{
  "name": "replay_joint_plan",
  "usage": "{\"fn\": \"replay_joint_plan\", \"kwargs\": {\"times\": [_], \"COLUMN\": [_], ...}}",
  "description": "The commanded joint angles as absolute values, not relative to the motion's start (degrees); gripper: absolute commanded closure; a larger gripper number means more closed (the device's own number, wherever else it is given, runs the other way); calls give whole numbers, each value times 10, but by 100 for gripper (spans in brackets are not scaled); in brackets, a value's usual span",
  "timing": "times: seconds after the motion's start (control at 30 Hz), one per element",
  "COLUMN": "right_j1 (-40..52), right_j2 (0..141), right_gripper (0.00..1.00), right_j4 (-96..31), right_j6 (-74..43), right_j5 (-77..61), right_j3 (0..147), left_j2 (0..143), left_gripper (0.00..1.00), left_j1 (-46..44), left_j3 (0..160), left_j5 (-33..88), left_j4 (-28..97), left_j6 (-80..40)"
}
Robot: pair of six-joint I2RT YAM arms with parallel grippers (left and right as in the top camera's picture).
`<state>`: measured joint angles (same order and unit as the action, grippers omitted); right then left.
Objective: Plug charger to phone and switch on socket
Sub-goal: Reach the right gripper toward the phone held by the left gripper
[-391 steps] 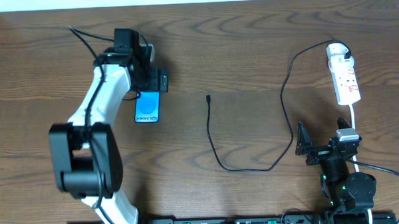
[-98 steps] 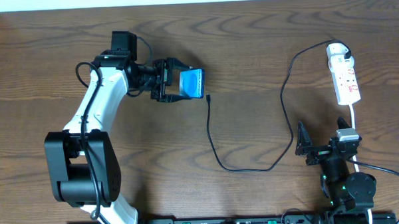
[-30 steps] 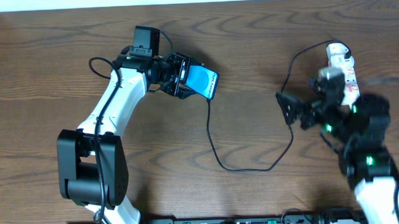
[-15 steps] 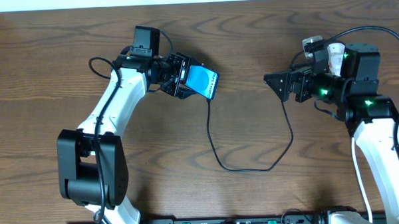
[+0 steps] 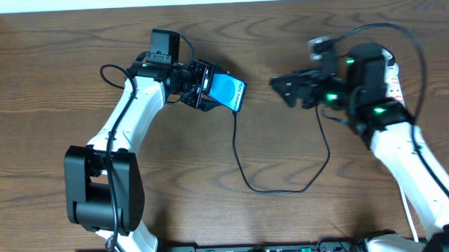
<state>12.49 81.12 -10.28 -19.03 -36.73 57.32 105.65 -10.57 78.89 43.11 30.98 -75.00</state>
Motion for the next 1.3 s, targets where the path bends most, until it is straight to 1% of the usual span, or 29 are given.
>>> {"fn": "replay_joint_plan", "kwargs": {"times": [0.0,0.2,0.4,0.77,0.97,1.27], "right_j1": [174,231,266,298,312,314], "right_j2": [826,854,896,974,1002,1005], "right_gripper": [19,26,34,46,54,69], "right_j4": [-88,-62,-11,76,121,129], "right_j6": [-274,-327,-354,-377,-379,-379], "right_j5": [-285,-221,-217,-214,-215,-213], "right_j3": [583,583,583,583,583,583], "left_j2": [1048,1048,1048,1048,1048,1048], "left_gripper": [44,44,44,44,44,44], "left_j1": [-104,-104,-104,-104,-104,-104], "left_j3": [800,800,800,800,800,800], "left_j5": [439,439,439,439,439,439], "left_j4": [307,307,307,307,307,307], "left_j6": [-753,-753,-753,-753,-753,-753]}}
